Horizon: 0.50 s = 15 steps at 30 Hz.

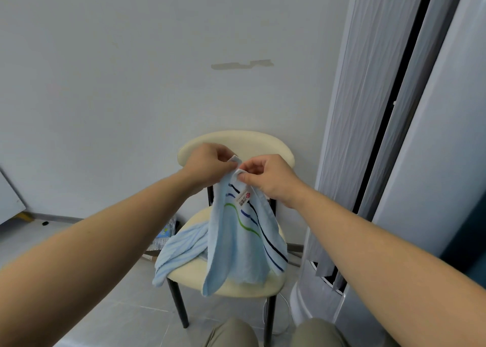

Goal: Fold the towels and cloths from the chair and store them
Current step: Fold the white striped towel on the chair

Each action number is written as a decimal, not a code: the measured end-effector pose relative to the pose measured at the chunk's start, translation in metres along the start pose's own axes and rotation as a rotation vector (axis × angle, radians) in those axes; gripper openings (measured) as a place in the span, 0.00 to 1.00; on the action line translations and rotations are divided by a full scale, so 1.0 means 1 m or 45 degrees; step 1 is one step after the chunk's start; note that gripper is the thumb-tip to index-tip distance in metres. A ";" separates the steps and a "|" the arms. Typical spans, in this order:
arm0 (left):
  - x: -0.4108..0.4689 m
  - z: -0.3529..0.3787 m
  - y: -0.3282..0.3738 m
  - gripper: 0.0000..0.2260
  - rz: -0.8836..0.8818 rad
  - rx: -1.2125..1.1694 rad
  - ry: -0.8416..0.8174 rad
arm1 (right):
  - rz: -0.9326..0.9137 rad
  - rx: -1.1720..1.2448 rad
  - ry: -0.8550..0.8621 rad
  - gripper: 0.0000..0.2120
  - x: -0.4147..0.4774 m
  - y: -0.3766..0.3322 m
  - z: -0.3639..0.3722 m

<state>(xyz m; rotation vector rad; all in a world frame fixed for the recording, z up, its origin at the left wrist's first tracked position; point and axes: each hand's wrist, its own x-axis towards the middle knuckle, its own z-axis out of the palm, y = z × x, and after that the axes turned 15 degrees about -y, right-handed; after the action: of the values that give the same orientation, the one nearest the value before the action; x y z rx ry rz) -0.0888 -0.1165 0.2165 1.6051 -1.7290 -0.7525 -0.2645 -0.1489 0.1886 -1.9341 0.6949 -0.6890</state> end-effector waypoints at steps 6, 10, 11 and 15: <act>-0.007 0.001 0.009 0.04 0.018 -0.220 -0.224 | -0.004 -0.028 0.130 0.08 0.001 -0.002 0.001; -0.008 0.001 0.008 0.04 0.018 -0.313 -0.257 | 0.028 -0.035 0.145 0.08 0.001 0.001 0.000; -0.009 0.001 0.008 0.05 0.021 -0.343 -0.264 | 0.039 -0.039 0.152 0.08 0.002 0.002 0.000; -0.012 0.004 0.008 0.11 0.067 -0.207 -0.234 | 0.058 -0.012 0.154 0.12 0.000 0.003 0.000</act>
<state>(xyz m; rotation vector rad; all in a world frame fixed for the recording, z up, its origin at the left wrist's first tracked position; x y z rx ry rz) -0.0967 -0.1038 0.2193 1.4127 -1.7802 -1.0144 -0.2647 -0.1499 0.1859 -1.8910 0.8158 -0.7800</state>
